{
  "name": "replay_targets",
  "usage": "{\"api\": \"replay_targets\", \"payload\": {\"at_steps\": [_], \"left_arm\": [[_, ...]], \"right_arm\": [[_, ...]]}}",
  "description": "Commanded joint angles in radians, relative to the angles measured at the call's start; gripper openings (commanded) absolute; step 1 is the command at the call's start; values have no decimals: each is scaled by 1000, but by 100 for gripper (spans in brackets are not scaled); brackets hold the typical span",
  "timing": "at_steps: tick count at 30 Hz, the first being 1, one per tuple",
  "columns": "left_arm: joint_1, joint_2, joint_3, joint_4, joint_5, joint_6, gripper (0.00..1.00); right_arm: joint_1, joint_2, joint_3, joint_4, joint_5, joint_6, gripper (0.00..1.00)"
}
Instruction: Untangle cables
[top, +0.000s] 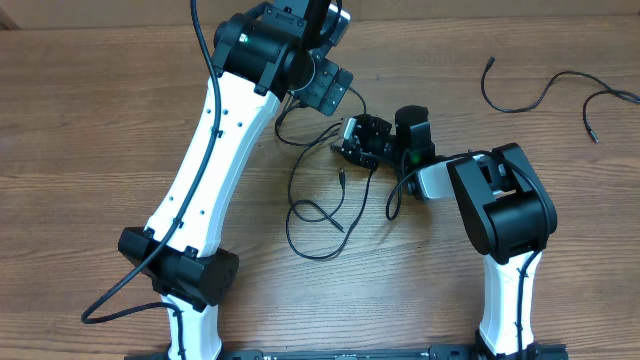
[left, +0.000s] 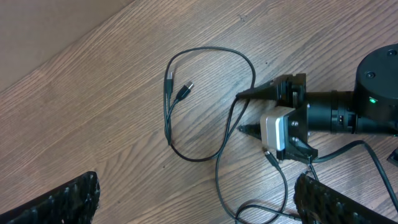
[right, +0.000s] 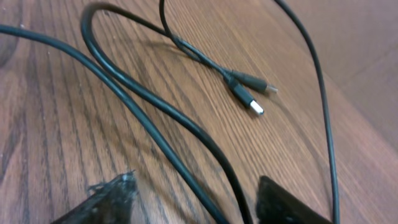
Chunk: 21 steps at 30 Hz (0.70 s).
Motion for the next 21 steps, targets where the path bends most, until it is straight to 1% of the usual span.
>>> {"api": "replay_targets", "payload": {"at_steps": [1, 3, 5, 8, 11, 13, 15, 16, 21], "left_arm": [[4, 6, 14, 2, 9, 5, 100], [4, 6, 14, 1, 9, 5, 99], [4, 6, 14, 1, 9, 5, 99], [4, 6, 14, 1, 9, 5, 100], [3, 6, 14, 1, 9, 5, 100], [3, 6, 14, 1, 9, 5, 100], [3, 6, 14, 2, 9, 5, 100], [3, 6, 14, 1, 9, 5, 100], [3, 6, 14, 1, 9, 5, 100]], "right_arm": [[6, 26, 11, -2, 25, -6, 51], [6, 26, 11, -2, 36, -6, 46], [6, 26, 11, -2, 46, -6, 36], [6, 26, 11, -2, 61, -5, 22], [6, 26, 11, -2, 84, -2, 14], [6, 26, 11, -2, 96, -1, 11], [6, 26, 12, -1, 113, 24, 5], [6, 26, 11, -2, 115, 24, 4], [6, 26, 11, -5, 117, 25, 4]]}}
